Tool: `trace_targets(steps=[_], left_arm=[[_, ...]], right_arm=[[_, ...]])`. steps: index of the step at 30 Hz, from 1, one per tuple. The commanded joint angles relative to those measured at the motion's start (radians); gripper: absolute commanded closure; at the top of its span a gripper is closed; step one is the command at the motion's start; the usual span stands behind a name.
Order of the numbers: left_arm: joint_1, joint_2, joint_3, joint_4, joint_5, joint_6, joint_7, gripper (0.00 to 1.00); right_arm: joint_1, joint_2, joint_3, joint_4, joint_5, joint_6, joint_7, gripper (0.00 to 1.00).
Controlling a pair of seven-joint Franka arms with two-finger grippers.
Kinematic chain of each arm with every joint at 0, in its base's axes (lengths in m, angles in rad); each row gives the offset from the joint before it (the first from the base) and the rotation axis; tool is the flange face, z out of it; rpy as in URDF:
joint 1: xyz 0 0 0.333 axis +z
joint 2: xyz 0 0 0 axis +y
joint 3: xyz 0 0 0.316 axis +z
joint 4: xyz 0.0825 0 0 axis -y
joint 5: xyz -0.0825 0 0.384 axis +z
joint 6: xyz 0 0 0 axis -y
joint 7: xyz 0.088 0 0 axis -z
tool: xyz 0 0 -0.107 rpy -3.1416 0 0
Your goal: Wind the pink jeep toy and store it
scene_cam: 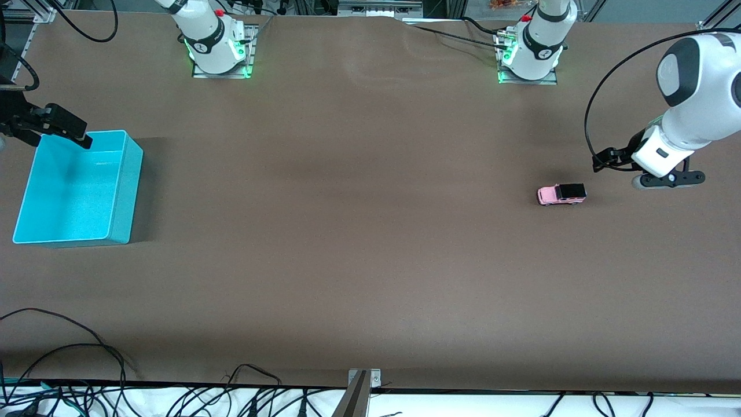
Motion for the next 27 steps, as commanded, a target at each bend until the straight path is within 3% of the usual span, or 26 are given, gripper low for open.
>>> trace_targets(steps=[1,11,21,27], left_arm=[[0.009,0.007,-0.004,-0.045,-0.005,0.056,0.013,0.0],[0.009,0.05,-0.004,-0.068,-0.004,0.069,0.011,0.0],[0.009,0.08,-0.004,-0.161,-0.004,0.251,0.014,0.0],[0.008,0.105,-0.006,-0.17,-0.004,0.294,0.014,0.0]], right_arm=[[-0.002,0.008,0.002,0.022,0.01,-0.006,-0.01,0.0],[-0.002,0.008,0.0,0.025,0.009,-0.006,-0.01,0.0],[-0.003,0.008,0.0,0.026,0.01,0.009,-0.01,0.0],[-0.002,0.01,0.002,0.026,0.01,0.012,-0.002,0.0]])
